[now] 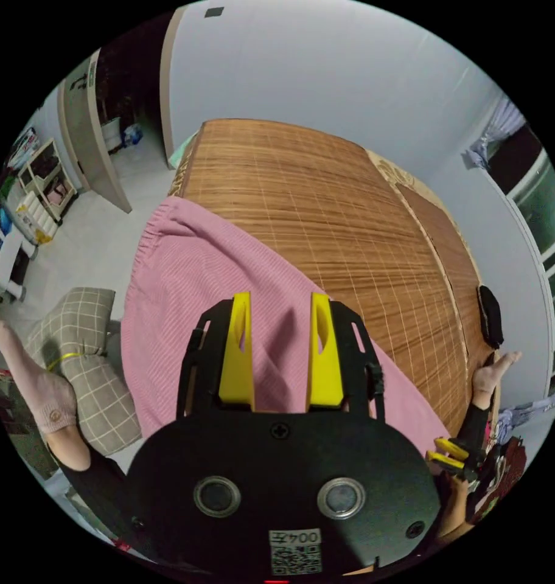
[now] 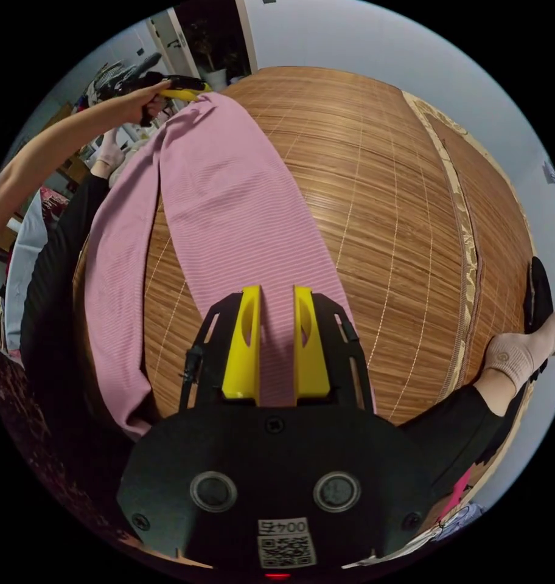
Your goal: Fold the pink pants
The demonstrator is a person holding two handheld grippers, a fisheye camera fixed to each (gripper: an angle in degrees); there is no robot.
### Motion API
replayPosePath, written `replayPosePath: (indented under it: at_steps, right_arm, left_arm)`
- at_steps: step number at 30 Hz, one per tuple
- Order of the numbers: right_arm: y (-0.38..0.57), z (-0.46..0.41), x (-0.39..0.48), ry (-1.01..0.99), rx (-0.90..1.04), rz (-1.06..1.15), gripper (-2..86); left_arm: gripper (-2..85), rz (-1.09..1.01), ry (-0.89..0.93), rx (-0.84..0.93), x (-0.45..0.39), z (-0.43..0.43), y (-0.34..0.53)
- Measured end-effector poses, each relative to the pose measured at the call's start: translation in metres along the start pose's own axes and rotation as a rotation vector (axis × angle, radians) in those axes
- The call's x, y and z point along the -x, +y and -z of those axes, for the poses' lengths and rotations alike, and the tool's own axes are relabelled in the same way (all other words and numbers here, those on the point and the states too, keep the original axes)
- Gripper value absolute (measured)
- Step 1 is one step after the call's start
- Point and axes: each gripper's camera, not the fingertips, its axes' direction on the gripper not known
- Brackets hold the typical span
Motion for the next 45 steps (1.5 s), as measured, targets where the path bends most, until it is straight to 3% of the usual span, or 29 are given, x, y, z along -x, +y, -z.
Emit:
replayPosePath:
  at_steps: [6, 12, 24, 31, 37, 45]
  right_arm:
    - [0.004, 0.009, -0.012, 0.006, 0.015, 0.009, 8.4]
    - [0.011, 0.018, -0.021, 0.046, 0.044, -0.013, 8.3]
    - [0.045, 0.038, -0.049, 0.106, 0.076, -0.203, 8.6]
    - [0.061, 0.044, -0.045, 0.111, 0.075, -0.212, 8.6]
    - [0.075, 0.047, -0.034, 0.123, 0.092, -0.195, 8.5]
    - [0.107, 0.049, -0.011, 0.162, 0.034, -0.2, 8.2]
  left_arm:
    - [14.3, -0.034, -0.107, 0.153, -0.019, -0.076, -0.033]
    - [16.6, -0.209, -0.252, 0.139, -0.084, -0.114, -0.04]
    - [18.7, -0.306, -0.096, 0.087, -0.156, -0.184, -0.038]
    - [18.8, -0.377, -0.023, 0.029, -0.145, -0.167, -0.015]
    - [17.7, -0.37, 0.088, -0.001, -0.048, -0.111, 0.107]
    - [16.3, -0.239, 0.177, 0.158, 0.045, -0.102, 0.4]
